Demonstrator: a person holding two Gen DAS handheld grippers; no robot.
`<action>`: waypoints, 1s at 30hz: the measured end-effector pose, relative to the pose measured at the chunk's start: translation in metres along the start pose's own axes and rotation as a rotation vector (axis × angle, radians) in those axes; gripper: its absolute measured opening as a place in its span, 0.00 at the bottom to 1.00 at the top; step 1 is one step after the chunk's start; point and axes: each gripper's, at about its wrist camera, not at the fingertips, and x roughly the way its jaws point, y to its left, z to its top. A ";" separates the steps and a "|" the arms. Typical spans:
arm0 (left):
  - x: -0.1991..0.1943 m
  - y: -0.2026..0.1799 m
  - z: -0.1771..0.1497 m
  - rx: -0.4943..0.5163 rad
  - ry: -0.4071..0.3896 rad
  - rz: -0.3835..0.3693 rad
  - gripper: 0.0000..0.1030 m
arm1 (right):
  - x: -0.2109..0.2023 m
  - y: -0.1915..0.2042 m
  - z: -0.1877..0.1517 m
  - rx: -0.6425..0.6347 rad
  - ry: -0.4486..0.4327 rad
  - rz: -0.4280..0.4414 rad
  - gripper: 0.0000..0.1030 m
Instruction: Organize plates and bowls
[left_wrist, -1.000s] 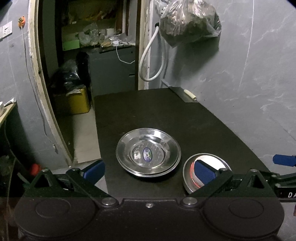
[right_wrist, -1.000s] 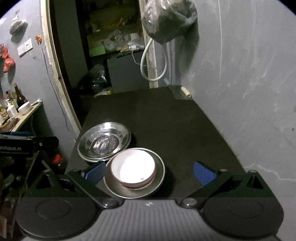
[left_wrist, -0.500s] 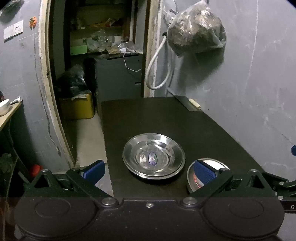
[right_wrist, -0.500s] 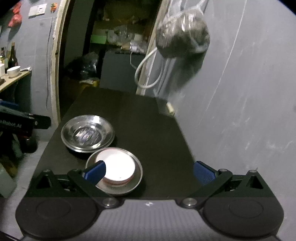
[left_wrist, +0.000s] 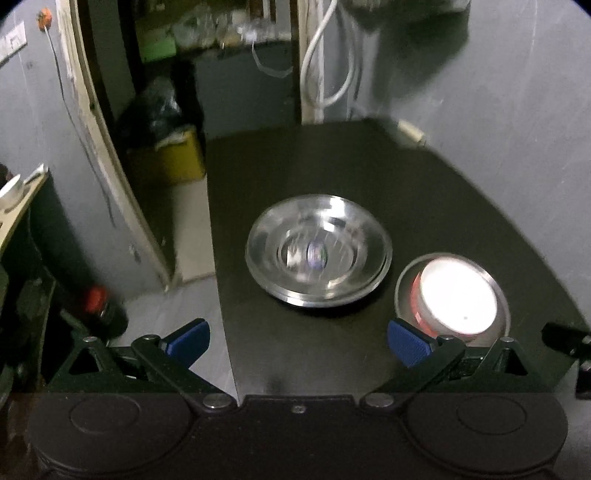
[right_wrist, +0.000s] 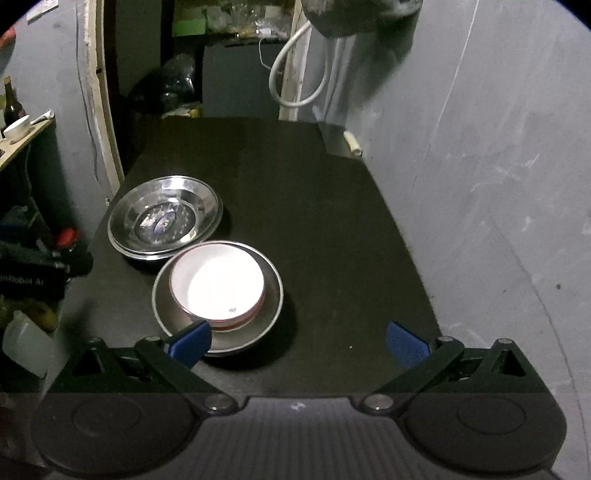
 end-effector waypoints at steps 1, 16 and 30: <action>0.004 -0.002 -0.001 -0.002 0.017 0.007 0.99 | 0.004 -0.004 0.001 0.006 0.010 0.008 1.00; 0.041 -0.012 0.008 -0.088 0.202 0.092 0.99 | 0.063 -0.040 0.020 0.044 0.168 0.060 1.00; 0.041 -0.026 0.012 -0.089 0.229 0.143 0.99 | 0.082 -0.051 0.029 0.032 0.193 0.153 1.00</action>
